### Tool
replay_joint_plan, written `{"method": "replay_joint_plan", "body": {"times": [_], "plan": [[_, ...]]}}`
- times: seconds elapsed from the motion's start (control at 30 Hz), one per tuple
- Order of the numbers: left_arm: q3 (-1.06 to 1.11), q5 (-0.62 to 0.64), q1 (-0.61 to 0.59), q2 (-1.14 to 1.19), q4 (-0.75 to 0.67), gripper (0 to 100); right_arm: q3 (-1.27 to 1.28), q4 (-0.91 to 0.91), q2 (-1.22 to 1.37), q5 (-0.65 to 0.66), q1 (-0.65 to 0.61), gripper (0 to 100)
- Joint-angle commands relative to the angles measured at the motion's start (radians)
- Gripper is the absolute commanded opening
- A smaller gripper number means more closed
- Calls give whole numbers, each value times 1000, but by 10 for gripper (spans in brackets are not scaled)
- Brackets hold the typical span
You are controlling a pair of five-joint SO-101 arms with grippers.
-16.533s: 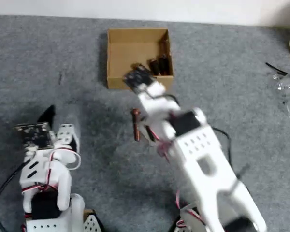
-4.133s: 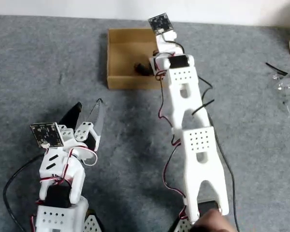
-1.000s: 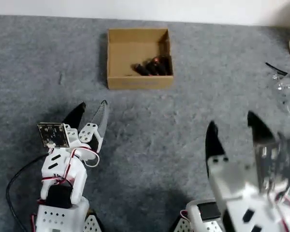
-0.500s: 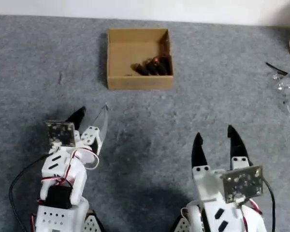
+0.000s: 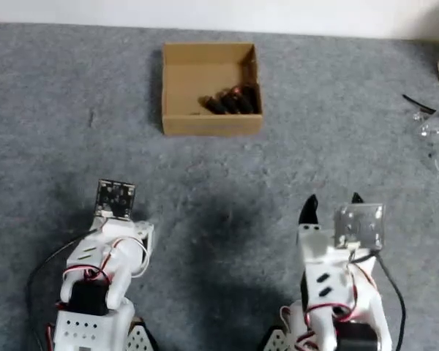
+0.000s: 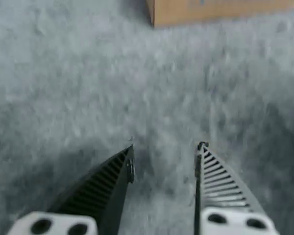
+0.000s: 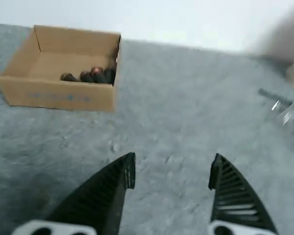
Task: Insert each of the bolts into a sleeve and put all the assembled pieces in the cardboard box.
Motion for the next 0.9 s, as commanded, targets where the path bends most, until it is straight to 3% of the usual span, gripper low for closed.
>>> {"method": "replay_joint_plan", "body": {"times": [0.0, 0.3, 0.57, 0.87], "plan": [[21, -74, -10, -13, 68, 203, 38, -45, -8, -91, 15, 224], [21, -72, -8, -12, 299, 206, 208, -102, -7, -97, 22, 224], [21, -72, -8, -12, 308, 205, 544, -239, -8, -101, 157, 224], [21, -72, -8, -12, 308, 205, 575, -229, -7, -98, 76, 224]]}}
